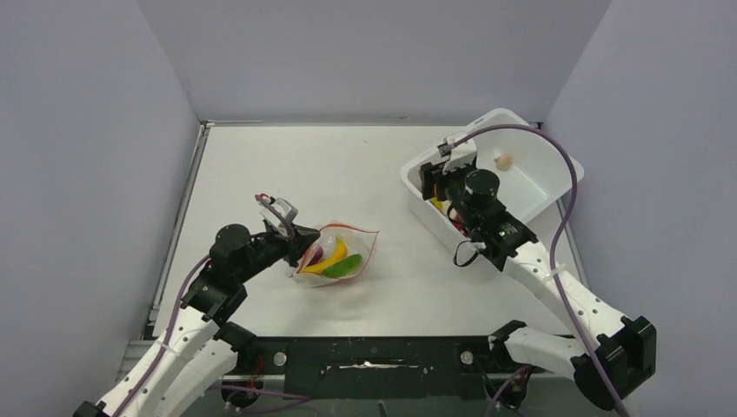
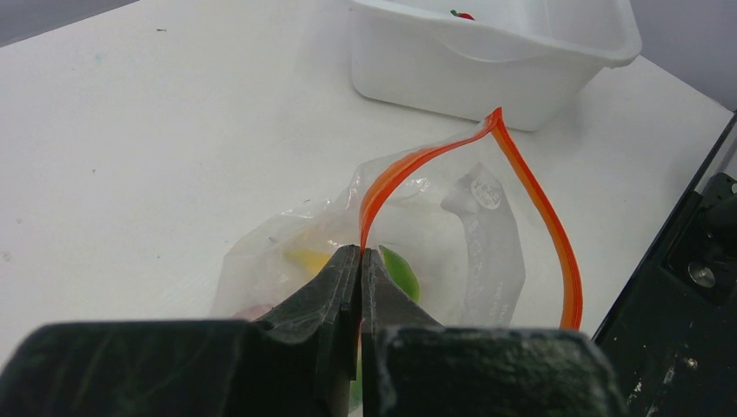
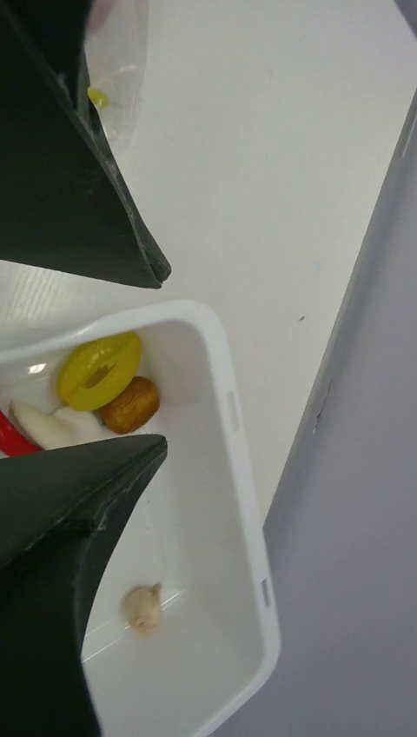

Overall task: Place the food in the zip-top bag and seal the zipper
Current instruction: Pick up the fake vegetable from the bin.

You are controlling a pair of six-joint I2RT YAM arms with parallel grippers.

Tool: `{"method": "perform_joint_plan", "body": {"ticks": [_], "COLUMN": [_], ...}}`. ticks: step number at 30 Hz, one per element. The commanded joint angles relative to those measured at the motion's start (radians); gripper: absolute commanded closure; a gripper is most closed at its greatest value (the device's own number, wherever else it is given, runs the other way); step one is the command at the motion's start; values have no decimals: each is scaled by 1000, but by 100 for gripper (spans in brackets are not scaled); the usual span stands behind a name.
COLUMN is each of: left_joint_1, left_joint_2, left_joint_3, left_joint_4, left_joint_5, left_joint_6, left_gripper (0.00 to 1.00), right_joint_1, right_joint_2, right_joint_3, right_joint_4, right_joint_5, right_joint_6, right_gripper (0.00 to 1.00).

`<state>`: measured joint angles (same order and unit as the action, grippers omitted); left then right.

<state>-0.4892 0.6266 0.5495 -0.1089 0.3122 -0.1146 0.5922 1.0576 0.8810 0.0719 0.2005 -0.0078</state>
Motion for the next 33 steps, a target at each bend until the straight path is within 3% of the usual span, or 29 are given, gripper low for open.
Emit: {"method": "perform_joint_plan", "body": {"ticks": [1,10,16,33], "left_joint_1": [-3,-3,-2,-3], "left_joint_2": [-14,-5,-14,-12], "left_joint_3": [-15,-22,-29,-31], "left_joint_4": [70,72,66,42], "left_joint_5": [30,33,27,44], "left_joint_6": [14,20,20,46], "left_gripper": [100,100,100,100], "right_joint_1": [-144,-417,-534,-612], "right_joint_2": [58,247,413,807], "right_joint_3": [81,153,272,585], "right_joint_4": [-140,-191,-249,-247], "right_joint_5": [58,35,3,87], "right_joint_6": [77,96,111,79], "right_gripper": [37,37,35,36]}}
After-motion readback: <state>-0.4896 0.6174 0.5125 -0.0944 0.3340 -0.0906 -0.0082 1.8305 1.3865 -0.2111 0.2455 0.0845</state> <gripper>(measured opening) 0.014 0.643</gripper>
